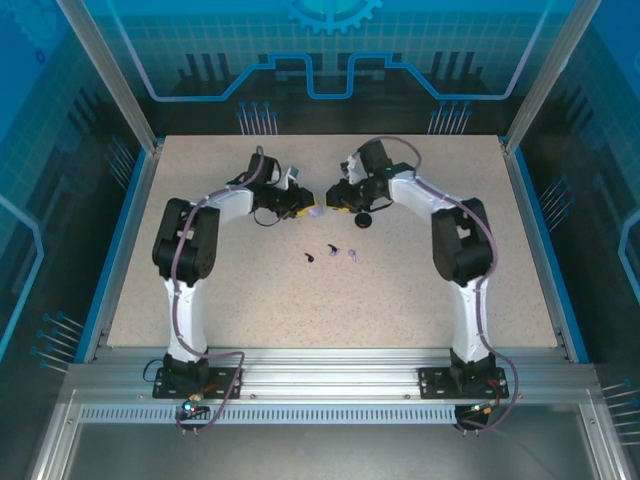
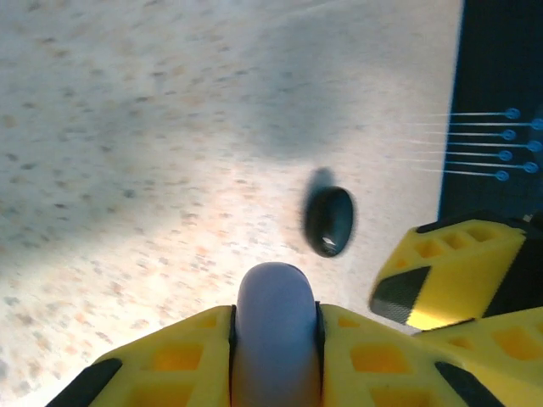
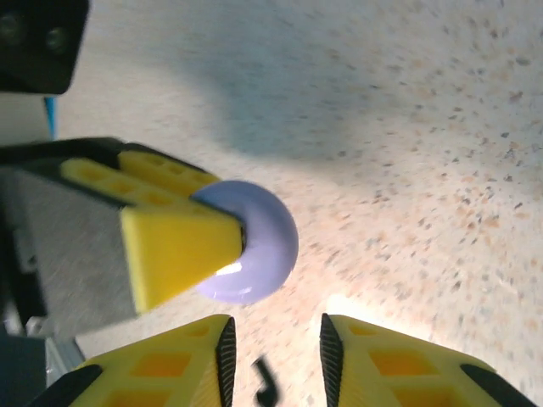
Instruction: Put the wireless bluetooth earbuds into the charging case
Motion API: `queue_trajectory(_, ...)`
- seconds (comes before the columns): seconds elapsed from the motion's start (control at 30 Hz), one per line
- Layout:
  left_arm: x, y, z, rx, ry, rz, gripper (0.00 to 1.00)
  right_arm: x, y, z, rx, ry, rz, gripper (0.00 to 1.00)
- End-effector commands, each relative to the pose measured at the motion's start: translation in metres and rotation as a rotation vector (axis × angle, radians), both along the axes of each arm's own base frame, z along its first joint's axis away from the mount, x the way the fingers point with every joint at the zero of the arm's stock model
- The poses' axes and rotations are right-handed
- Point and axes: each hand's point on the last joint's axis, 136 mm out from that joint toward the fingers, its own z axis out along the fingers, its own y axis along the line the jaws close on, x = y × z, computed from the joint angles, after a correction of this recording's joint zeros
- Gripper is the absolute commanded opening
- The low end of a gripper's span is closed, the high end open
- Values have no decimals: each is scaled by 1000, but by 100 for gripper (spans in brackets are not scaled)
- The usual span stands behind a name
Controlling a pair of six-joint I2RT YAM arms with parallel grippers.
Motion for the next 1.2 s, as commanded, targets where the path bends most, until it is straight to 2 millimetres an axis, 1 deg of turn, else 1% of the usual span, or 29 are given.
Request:
queue_trajectory(0.0, -11, -3, 57, -22, -174, -61, 19, -6, -15, 61, 62, -197, 47, 37)
queue_trajectory(0.1, -24, -5, 92, -58, -281, -97, 19, -17, -32, 87, 43, -318, 44, 38)
queue_trajectory(0.13, -28, -6, 102, -65, -311, -108, 19, -22, -36, 93, 44, -355, 53, 40)
queue_trajectory(0.2, -40, -6, 122, -74, -375, -133, 19, -35, -40, 113, 89, -451, 101, 45)
queue_trajectory(0.27, -52, -7, 141, -80, -442, -161, 19, -49, -45, 126, 131, -483, 131, 51)
queue_trajectory(0.3, -60, -8, 153, -83, -481, -177, 19, -58, -47, 134, 174, -480, 162, 52)
queue_trajectory(0.4, -85, -13, 179, -84, -582, -227, 19, -85, -44, 153, 290, -458, 276, 52)
queue_trajectory(0.57, -126, -26, 217, -127, -717, -336, 19, -131, -31, 176, 371, -520, 457, 52)
queue_trajectory(0.67, -149, -35, 236, -173, -771, -406, 19, -148, -27, 188, 407, -542, 511, 50)
queue_trajectory(0.77, -164, -42, 247, -188, -805, -458, 20, -158, -24, 198, 430, -558, 541, 49)
queue_trajectory(0.93, -171, -46, 254, -212, -817, -480, 19, -175, -14, 210, 460, -578, 600, 47)
queue_trajectory(1.17, -180, -53, 258, -239, -837, -521, 20, -177, -8, 219, 474, -592, 616, 43)
